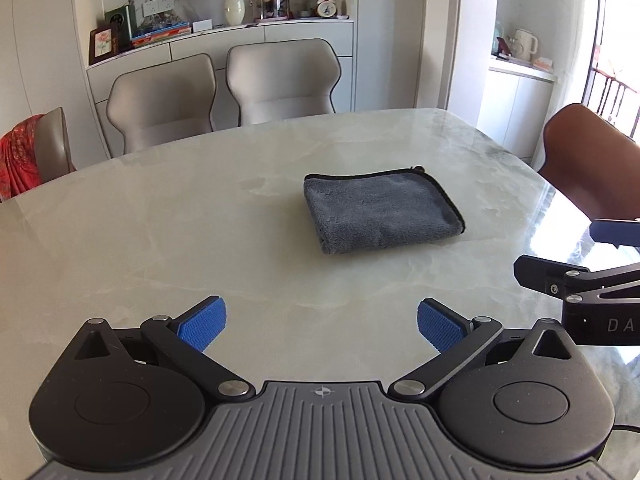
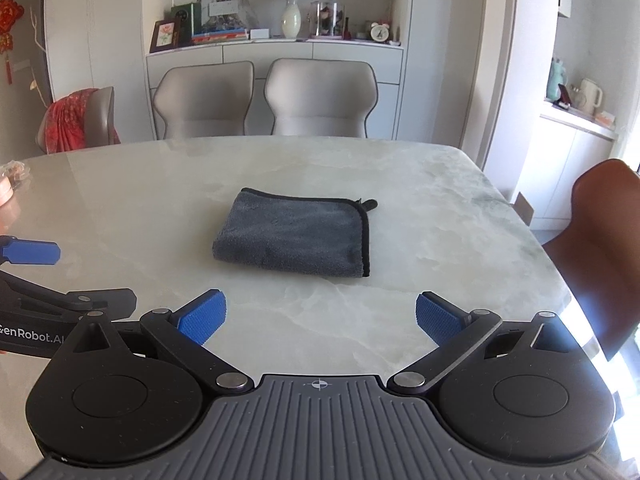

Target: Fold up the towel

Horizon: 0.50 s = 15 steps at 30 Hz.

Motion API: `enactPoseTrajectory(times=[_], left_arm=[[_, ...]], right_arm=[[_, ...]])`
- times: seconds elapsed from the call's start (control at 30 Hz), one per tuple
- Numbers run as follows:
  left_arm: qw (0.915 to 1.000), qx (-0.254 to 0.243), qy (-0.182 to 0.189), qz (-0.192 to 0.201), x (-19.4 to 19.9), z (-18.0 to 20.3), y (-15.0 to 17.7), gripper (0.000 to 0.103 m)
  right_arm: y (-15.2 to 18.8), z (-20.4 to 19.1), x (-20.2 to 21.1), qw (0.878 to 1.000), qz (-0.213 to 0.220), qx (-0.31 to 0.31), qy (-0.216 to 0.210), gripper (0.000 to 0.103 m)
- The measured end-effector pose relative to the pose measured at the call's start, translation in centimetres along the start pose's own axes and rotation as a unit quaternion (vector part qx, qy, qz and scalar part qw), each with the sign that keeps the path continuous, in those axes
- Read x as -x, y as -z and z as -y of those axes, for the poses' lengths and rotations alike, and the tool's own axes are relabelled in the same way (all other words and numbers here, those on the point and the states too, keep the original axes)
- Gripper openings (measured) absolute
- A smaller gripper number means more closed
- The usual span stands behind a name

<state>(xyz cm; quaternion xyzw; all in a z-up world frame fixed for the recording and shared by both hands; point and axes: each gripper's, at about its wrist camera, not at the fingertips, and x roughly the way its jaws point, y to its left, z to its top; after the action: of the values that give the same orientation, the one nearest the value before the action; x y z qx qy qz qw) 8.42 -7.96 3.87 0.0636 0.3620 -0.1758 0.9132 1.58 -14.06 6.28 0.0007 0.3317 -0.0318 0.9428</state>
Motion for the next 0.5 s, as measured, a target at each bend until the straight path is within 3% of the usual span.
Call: enactPoseTrajectory(times=[0.33, 0.5], left_arm=[[0.9995, 0.031, -0.008, 0.005, 1.3, -0.4, -0.3, 0.103], [0.9995, 0.020, -0.024, 0.004, 1.7, 0.1, -0.2, 0.103]], right_arm=[[0.0, -0.4, 1.9, 1.000, 0.005, -0.004, 0.007, 0.102], [0.1, -0.3, 2.2, 1.000, 0.007, -0.006, 0.008, 0.102]])
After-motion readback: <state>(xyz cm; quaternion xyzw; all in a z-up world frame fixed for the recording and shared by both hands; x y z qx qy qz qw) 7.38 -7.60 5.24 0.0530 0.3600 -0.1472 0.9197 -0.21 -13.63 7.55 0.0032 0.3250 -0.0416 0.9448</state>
